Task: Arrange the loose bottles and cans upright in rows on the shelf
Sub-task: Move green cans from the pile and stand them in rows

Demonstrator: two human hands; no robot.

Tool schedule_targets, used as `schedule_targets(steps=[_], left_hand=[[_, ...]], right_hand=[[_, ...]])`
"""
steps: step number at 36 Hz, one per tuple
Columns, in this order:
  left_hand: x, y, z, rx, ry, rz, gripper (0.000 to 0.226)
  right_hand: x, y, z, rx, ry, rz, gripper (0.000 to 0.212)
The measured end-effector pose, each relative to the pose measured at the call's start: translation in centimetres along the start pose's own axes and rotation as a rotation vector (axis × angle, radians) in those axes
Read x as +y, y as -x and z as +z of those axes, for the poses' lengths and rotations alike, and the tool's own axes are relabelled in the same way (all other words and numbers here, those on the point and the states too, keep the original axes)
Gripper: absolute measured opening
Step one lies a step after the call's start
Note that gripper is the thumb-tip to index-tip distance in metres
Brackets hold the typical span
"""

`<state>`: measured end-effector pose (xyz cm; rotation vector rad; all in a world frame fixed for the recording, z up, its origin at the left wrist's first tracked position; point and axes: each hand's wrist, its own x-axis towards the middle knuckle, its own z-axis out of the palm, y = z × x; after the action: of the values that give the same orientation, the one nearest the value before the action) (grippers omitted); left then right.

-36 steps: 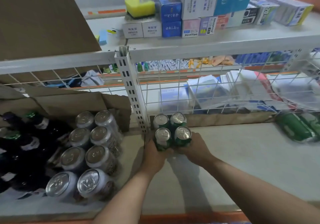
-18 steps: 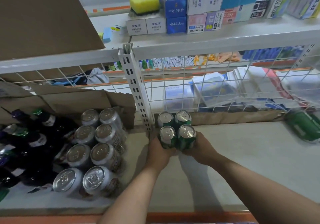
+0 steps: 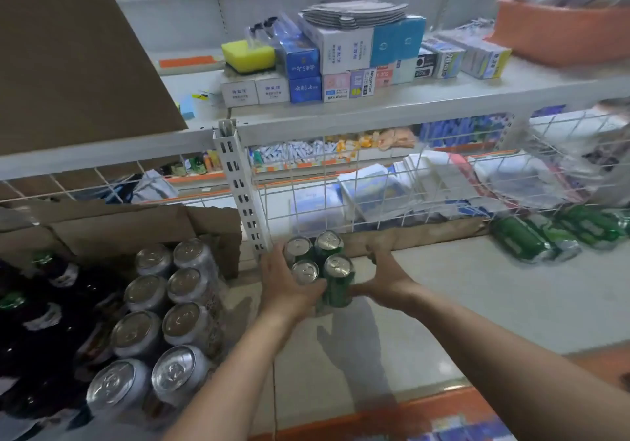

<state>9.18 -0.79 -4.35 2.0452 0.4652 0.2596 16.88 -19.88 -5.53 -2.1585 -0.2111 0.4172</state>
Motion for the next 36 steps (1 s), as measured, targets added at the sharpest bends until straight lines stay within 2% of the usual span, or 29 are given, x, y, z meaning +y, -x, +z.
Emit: schedule_targets(steps=[3,6,8,10,11,15,18,21,24,28,34,36], left_hand=[[3.8,-0.8,-0.7,-0.007,-0.112,0.097,0.094],[7.4,-1.1,0.7,-0.105,-0.088,0.170,0.085],[9.5,-0.8,2.7,-0.183,-0.061,0.188,0.083],[11.4,-0.4,5.4,-0.237,-0.071,0.202,0.082],[12.2,-0.2,6.9,-0.272,-0.076,0.197,0.081],[15.0,0.7,13.2,-0.380,-0.047,0.156,0.075],[17.2,1.3,18.0,-0.450,-0.070,0.129,0.070],[19.1,1.9,23.0,-0.474,-0.054,0.109,0.065],[21.3,2.1,27.7,-0.490,-0.084,0.076,0.050],[22.7,1.8,32.9,-0.519,-0.141,0.057,0.052],[22.4,1.6,37.9,-0.405,-0.110,-0.156,0.073],[21.9,1.2,39.2,-0.411,-0.137,-0.211,0.073]], right_hand=[[-0.1,1.6,-3.0,0.069,0.021,0.024,0.102],[0.1,3.2,-7.2,0.135,0.048,0.048,0.099],[0.4,4.1,-10.5,0.172,0.044,0.069,0.084],[1.2,5.0,-13.9,0.223,0.036,0.086,0.055],[1.9,5.3,-15.5,0.267,0.035,0.109,0.052],[5.5,6.3,-21.3,0.411,0.006,0.174,0.070],[8.6,7.3,-25.5,0.449,-0.036,0.211,0.085],[12.7,7.4,-29.2,0.470,-0.067,0.249,0.086],[16.4,7.2,-32.4,0.453,-0.088,0.293,0.100],[20.5,6.3,-35.2,0.398,-0.121,0.326,0.091],[24.6,3.5,-35.9,0.264,-0.156,0.361,0.085],[25.3,2.3,-35.9,0.217,-0.167,0.363,0.085]])
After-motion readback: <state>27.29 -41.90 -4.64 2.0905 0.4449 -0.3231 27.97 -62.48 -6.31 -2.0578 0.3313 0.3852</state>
